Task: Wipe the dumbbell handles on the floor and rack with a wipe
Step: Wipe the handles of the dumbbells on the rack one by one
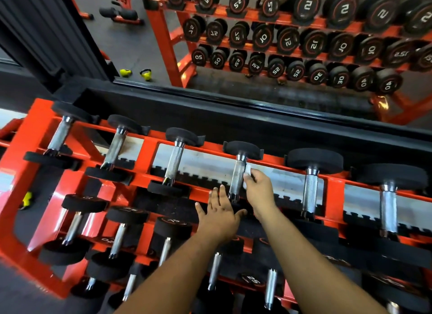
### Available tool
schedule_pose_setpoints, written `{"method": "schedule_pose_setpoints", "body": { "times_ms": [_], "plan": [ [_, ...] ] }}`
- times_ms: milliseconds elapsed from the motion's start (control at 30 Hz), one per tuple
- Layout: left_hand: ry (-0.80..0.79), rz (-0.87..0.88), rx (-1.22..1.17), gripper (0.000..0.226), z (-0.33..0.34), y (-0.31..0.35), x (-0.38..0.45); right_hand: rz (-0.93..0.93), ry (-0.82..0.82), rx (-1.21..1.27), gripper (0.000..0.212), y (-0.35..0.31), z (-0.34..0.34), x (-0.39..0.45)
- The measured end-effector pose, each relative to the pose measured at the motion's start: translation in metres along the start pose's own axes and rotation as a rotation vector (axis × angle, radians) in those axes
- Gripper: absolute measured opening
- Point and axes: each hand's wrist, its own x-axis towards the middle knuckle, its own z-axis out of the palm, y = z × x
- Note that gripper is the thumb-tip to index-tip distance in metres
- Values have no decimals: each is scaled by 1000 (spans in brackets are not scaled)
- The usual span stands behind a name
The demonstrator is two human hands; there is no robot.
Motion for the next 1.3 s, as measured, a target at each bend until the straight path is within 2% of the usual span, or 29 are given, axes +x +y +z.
{"method": "schedule_pose_setpoints", "body": {
  "times_ms": [67, 167, 233, 300, 367, 400, 467, 533, 667, 733, 833, 900, 1000, 1100, 1300],
  "plan": [
    [12, 2, -6, 91, 1, 0, 1, -318, 41, -296, 32, 9, -7, -2],
    [12, -11, -18, 92, 2, 1, 0, -635, -111, -767, 59, 15, -10, 20],
    [-5, -19, -12, 91, -2, 1, 0, -752, -161, -1040, 69, 22, -14, 31],
    [-4, -13, -26, 91, -2, 1, 1, -884, -269, -1200, 76, 29, -22, 30],
    [15, -14, -51, 92, 1, 0, 2, -1057, -389, -1363, 75, 29, -29, 26],
    [16, -15, -56, 92, 1, 0, 3, -1091, -371, -1433, 72, 21, -30, 27],
    [9, -15, -44, 92, 2, 0, 2, -1025, -246, -1489, 71, 4, -33, 32],
    [2, -16, -39, 91, 1, 0, 1, -944, -251, -1432, 72, -1, -31, 33],
    [32, -8, -78, 92, 3, -1, 2, -949, -621, -1191, 64, 17, -34, 12],
    [46, 2, -82, 93, 5, 0, 1, -953, -654, -1174, 63, 23, -44, 13],
    [38, 12, -60, 93, 5, -1, 0, -945, -516, -1244, 72, 18, -50, 28],
    [31, 15, -59, 93, 5, -2, 1, -854, -410, -1235, 77, 9, -43, 27],
    [25, 24, -79, 93, 7, -5, 3, -650, -370, -964, 69, 18, -25, 7],
    [29, 29, -71, 91, 8, -6, 4, -464, -248, -650, 55, 37, -21, -14],
    [46, 18, -56, 92, 8, -5, 3, -175, -74, -279, 34, 21, -5, -10]
  ]
}}
